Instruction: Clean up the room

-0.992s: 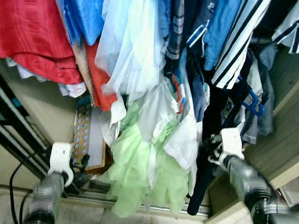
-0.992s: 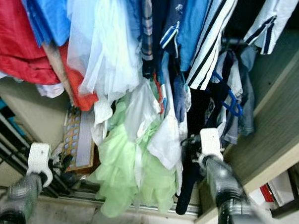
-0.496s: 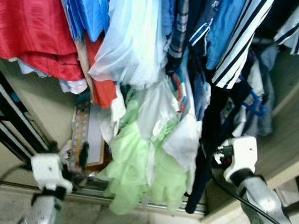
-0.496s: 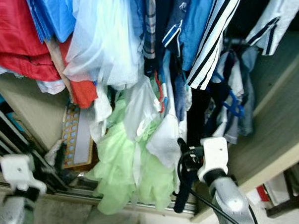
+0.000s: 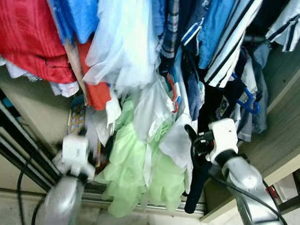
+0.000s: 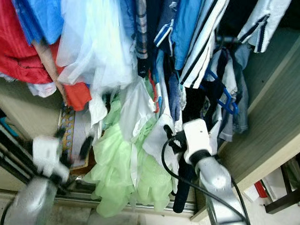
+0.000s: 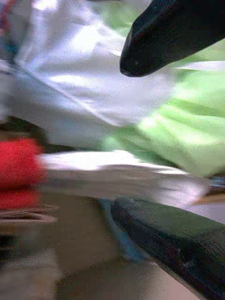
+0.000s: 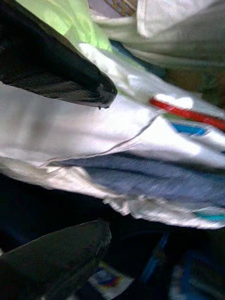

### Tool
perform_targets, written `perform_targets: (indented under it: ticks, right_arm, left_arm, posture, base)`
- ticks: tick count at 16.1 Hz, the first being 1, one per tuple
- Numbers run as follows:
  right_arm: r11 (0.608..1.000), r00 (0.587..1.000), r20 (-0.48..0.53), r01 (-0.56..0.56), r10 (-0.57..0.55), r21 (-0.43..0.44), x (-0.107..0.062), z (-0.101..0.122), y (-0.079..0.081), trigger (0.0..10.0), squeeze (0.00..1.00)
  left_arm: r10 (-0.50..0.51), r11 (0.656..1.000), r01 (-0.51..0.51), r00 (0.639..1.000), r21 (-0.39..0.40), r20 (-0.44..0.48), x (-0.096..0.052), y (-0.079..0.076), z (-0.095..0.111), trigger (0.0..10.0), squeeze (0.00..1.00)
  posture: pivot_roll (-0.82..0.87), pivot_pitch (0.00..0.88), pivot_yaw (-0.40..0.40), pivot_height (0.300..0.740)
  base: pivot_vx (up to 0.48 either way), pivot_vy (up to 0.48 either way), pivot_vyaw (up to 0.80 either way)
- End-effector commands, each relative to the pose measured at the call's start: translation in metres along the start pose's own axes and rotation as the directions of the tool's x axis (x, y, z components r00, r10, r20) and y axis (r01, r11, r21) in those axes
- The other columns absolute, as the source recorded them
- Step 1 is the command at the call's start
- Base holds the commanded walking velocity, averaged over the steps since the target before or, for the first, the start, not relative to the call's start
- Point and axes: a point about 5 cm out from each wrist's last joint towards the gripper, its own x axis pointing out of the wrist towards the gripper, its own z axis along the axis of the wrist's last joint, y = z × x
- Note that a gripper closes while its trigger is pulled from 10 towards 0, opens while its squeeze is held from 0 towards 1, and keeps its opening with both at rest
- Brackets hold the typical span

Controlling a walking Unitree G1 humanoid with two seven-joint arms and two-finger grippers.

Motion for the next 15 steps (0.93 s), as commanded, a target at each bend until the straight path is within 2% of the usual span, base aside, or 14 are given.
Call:
perform_targets:
  ticks: [1, 2, 3, 4, 6, 8, 10, 12, 14, 15]
  right_arm:
    - [1.000, 0.999, 0.047, 0.022, -0.022, -0.016, -0.003, 0.005, -0.004, 10.0, 0.00]
    - [0.999, 0.998, 0.062, 0.025, -0.024, -0.029, -0.004, 0.001, -0.005, 10.0, 0.00]
    - [0.998, 0.997, 0.050, 0.061, -0.061, 0.013, -0.005, -0.001, -0.008, 10.0, 0.00]
    - [0.997, 0.997, 0.043, 0.065, -0.066, 0.031, -0.006, -0.001, -0.009, 10.0, 0.00]
    - [1.000, 0.998, 0.069, -0.001, 0.003, -0.017, -0.009, 0.006, -0.004, 10.0, 0.00]
    - [1.000, 0.998, 0.064, 0.028, -0.028, 0.010, -0.013, 0.006, -0.003, 10.0, 0.00]
    - [0.999, 0.996, 0.079, 0.031, -0.031, 0.008, -0.013, 0.009, 0.003, 10.0, 0.00]
    - [0.998, 0.993, 0.106, 0.059, -0.057, -0.012, -0.006, 0.016, 0.005, 10.0, 0.00]
    - [0.996, 0.989, 0.121, 0.086, -0.087, 0.010, -0.002, 0.020, 0.008, 10.0, 0.00]
    - [0.995, 0.988, 0.120, 0.098, -0.099, 0.013, -0.002, 0.019, 0.008, 10.0, 0.00]
  left_arm:
    - [0.059, 0.998, -0.059, 0.998, 0.006, -0.014, -0.010, 0.007, -0.003, 10.0, 0.00]
    - [0.134, 0.991, -0.134, 0.991, -0.004, -0.027, -0.026, 0.012, -0.009, 10.0, 0.00]
    - [0.190, 0.981, -0.191, 0.981, -0.027, -0.024, -0.033, 0.015, -0.008, 10.0, 0.00]
    - [0.191, 0.982, -0.191, 0.982, -0.016, 0.012, -0.033, 0.015, -0.001, 10.0, 0.00]
    - [0.190, 0.982, -0.190, 0.980, -0.011, 0.058, -0.027, 0.016, 0.017, 10.0, 0.00]
    - [0.202, 0.979, -0.204, 0.972, 0.003, 0.123, -0.017, 0.020, 0.033, 10.0, 0.00]
    - [0.207, 0.977, -0.212, 0.969, 0.023, 0.138, -0.010, 0.018, 0.032, 10.0, 0.00]
    - [0.204, 0.977, -0.210, 0.970, 0.036, 0.134, 0.002, 0.013, 0.030, 10.0, 0.00]
    - [0.160, 0.985, -0.168, 0.977, 0.044, 0.141, 0.014, 0.009, 0.034, 10.0, 0.00]
    - [0.142, 0.988, -0.148, 0.980, 0.039, 0.136, 0.016, 0.006, 0.033, 10.0, 0.00]
  posture:
    - [0.00, 0.000, -0.035, 0.740]
    - [0.00, 0.000, -0.061, 0.740]
    - [0.02, 0.000, -0.085, 0.740]
    - [0.03, 0.000, -0.084, 0.740]
    - [0.02, 0.000, -0.096, 0.740]
    - [0.00, 0.000, -0.089, 0.740]
    - [-0.03, 0.000, -0.071, 0.740]
    - [-0.06, 0.000, -0.060, 0.740]
    - [-0.05, 0.000, -0.036, 0.740]
    - [-0.05, 0.000, -0.028, 0.740]
  base:
    - [0.000, 0.000, 0.00]
    - [0.000, 0.000, 0.00]
    - [0.000, 0.000, 0.00]
    - [0.000, 0.000, 0.00]
    - [0.000, 0.000, 0.00]
    - [0.000, 0.000, 0.00]
    - [0.000, 0.000, 0.00]
    - [0.000, 0.000, 0.00]
    - [0.000, 0.000, 0.00]
    - [0.000, 0.000, 0.00]
